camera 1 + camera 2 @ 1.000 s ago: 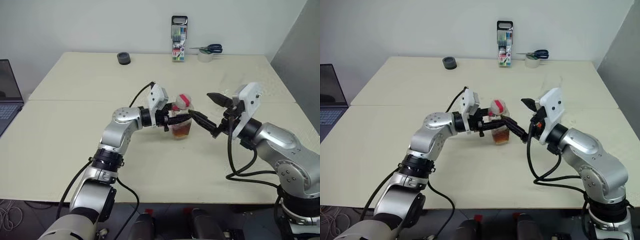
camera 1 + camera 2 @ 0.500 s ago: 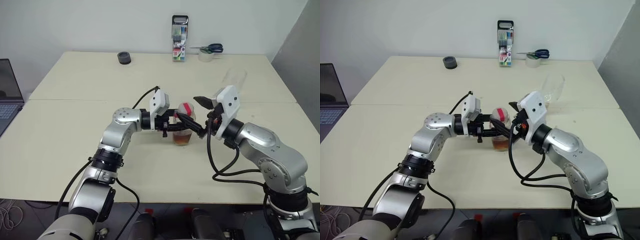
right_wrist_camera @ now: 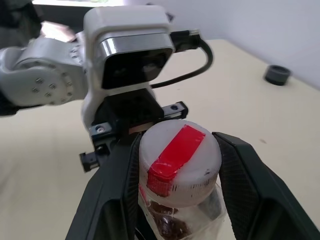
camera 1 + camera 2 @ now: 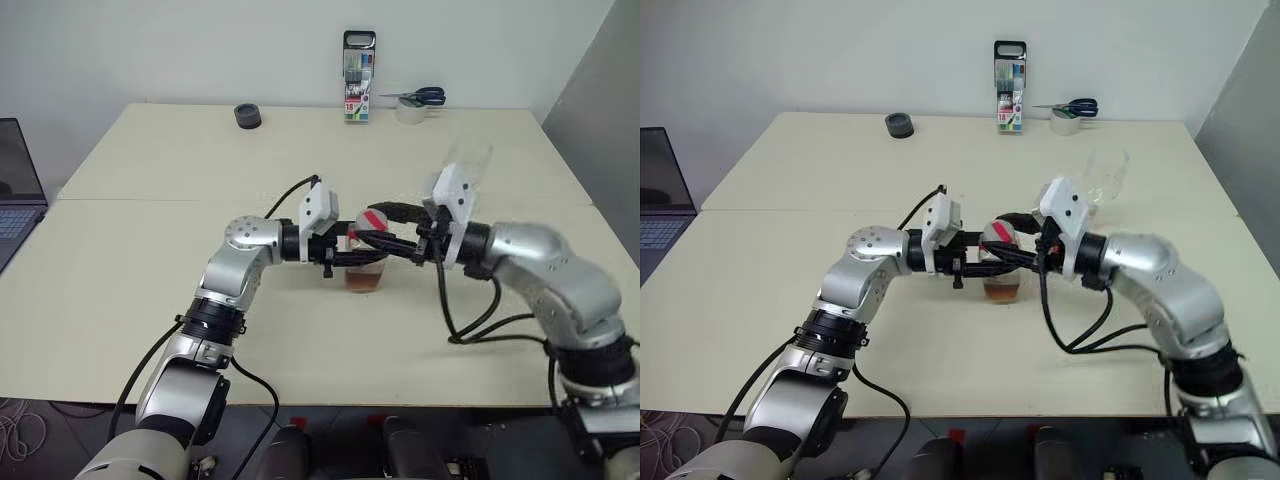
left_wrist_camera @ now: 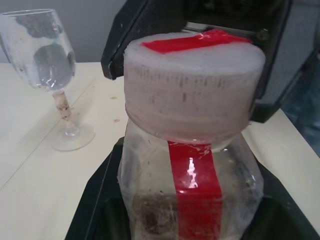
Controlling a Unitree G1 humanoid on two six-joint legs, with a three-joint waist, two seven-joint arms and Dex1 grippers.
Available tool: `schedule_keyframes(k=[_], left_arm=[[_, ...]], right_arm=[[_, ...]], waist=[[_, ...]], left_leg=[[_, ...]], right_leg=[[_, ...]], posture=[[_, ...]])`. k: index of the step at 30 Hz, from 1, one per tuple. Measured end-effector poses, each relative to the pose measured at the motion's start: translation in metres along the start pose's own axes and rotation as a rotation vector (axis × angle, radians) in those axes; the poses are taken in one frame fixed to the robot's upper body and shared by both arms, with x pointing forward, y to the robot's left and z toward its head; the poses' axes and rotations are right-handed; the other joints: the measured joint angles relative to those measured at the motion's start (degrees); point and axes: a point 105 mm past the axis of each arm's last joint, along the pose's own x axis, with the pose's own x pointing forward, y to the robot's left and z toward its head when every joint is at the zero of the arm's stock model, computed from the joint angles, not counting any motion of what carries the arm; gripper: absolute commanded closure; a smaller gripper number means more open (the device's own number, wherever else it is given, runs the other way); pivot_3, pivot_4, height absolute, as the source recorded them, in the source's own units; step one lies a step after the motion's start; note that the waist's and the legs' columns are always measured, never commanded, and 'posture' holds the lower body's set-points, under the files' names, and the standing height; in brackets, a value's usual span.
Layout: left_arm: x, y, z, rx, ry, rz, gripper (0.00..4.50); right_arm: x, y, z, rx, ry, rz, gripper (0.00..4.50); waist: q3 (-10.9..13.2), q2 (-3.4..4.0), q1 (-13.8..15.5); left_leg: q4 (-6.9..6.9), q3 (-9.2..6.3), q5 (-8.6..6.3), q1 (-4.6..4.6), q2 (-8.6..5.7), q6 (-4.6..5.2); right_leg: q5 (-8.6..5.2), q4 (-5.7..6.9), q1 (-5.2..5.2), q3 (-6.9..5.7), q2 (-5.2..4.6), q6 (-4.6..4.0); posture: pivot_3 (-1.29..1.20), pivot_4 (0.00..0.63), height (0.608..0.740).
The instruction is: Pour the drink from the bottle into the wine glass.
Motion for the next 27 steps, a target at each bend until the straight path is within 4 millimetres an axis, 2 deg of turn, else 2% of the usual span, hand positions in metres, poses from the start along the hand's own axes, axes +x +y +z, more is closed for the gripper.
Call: schedule_keyframes(k=[6,9,13,15,18,23,27], left_arm=[[0.002,-0.001,0.000,-0.011,-0.002,-0.006,2.66],[0.003,0.000,-0.001,-0.025,-0.004,0.002,2.66],[-0.004,0.007,0.000,-0.045,-0.008,0.063,2.66],[-0.006,0.009,-0.001,-0.052,-0.008,0.071,2.66],[-0.008,0.011,-0.001,-0.058,-0.008,0.087,2.66],[-0.009,0.018,-0.001,-0.071,-0.009,0.106,2.66],[-0.008,0.021,0.004,-0.061,-0.010,0.102,2.66]], right_arm=[[-0.002,-0.007,-0.001,0.034,0.013,0.105,2.62],[-0.003,-0.009,-0.002,0.036,0.005,0.076,1.67],[-0.019,-0.019,0.004,0.039,-0.037,-0.098,0.30],[-0.029,-0.017,0.012,0.045,-0.060,-0.169,0.25],[-0.035,-0.001,0.014,0.063,-0.075,-0.239,0.25],[-0.013,0.012,0.003,0.116,-0.095,-0.437,0.25],[-0.001,0.015,0.007,0.113,-0.120,-0.510,0.25]], waist=[[0.0,0.00,0.0],[0.0,-0.01,0.1],[0.0,-0.02,0.2],[0.0,-0.02,0.4],[0.0,-0.02,0.5],[0.0,0.04,0.1],[0.0,0.04,0.2]], left_leg=[[0.02,-0.02,0.00,-0.08,-0.04,0.00],[0.04,-0.01,0.00,-0.09,-0.07,-0.01],[0.10,-0.01,0.00,-0.21,-0.07,-0.01],[0.11,-0.01,0.01,-0.26,-0.06,-0.02],[0.15,-0.04,0.01,-0.37,-0.05,-0.02],[0.60,-0.05,0.02,-0.83,-0.02,-0.03],[0.63,-0.08,0.02,-0.85,-0.04,-0.04]], right_leg=[[0.01,0.05,-0.06,-0.01,-0.09,-0.01],[0.01,0.05,-0.07,-0.01,-0.13,-0.01],[0.00,0.13,-0.20,0.01,-0.13,-0.01],[0.00,0.14,-0.26,0.00,-0.13,-0.01],[0.01,0.18,-0.35,-0.01,-0.13,-0.01],[0.01,0.38,-0.70,-0.01,-0.04,0.00],[0.01,0.35,-0.68,-0.04,-0.04,0.00]], posture=[[0.00,0.150,0.740],[0.00,0.150,0.740],[0.00,0.150,0.740],[0.00,0.150,0.740],[0.00,0.150,0.740],[0.00,0.150,0.740],[0.00,0.150,0.740]])
